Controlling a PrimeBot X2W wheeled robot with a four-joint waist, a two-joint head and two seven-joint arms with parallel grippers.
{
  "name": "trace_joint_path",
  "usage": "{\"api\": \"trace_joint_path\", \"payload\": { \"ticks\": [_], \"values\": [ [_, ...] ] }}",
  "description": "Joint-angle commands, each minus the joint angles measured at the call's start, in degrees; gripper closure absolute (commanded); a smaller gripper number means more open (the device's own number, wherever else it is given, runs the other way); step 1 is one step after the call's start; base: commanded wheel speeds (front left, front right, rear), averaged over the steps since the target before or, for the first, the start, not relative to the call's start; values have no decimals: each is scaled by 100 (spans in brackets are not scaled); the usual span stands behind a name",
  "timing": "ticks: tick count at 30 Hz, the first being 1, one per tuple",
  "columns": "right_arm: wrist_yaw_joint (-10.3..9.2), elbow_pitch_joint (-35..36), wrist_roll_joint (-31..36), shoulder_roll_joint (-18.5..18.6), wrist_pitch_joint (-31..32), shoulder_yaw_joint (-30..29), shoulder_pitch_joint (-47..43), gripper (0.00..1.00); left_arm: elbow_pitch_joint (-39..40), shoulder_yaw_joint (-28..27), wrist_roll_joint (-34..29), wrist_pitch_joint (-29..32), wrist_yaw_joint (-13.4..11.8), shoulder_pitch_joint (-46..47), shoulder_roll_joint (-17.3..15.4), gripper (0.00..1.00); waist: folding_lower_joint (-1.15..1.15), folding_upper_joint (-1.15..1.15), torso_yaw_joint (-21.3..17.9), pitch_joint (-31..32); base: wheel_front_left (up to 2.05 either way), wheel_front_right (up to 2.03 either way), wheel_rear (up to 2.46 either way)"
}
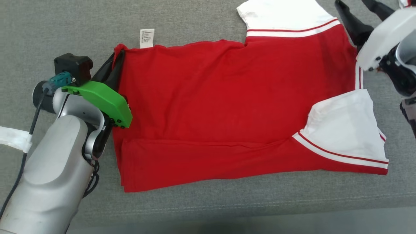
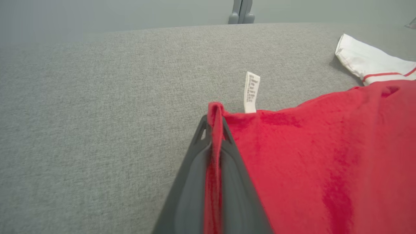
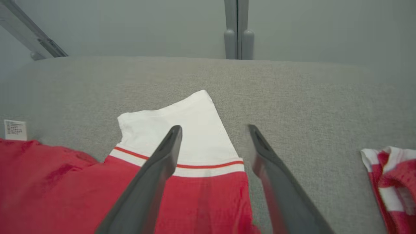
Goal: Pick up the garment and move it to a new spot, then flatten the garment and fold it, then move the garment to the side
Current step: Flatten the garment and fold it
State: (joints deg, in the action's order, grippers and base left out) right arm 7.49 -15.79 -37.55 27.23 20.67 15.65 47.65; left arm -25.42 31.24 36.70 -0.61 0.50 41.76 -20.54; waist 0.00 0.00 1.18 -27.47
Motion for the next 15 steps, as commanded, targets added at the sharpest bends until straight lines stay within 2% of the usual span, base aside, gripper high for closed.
{"api": "trace_joint_path", "payload": {
  "ticks": [1, 9, 15],
  "values": [
    [-1, -70, 57, 24, 17, 37, 118, 0, 41, -27, 26, -32, -28, -15, 14, 100, 0, 0, 214, -173, 0, 0, 0],
    [-1, -1404, 382, 184, 465, 684, 1624, 0, 226, 95, -21, -186, -28, 307, 364, 100, 0, 0, 821, -610, 0, 0, 0],
    [-1, -2228, 438, 144, 722, 924, 2296, 0, 94, 193, -51, -276, 27, 579, 618, 100, 0, 0, 1100, -806, 0, 0, 0]
  ]
}}
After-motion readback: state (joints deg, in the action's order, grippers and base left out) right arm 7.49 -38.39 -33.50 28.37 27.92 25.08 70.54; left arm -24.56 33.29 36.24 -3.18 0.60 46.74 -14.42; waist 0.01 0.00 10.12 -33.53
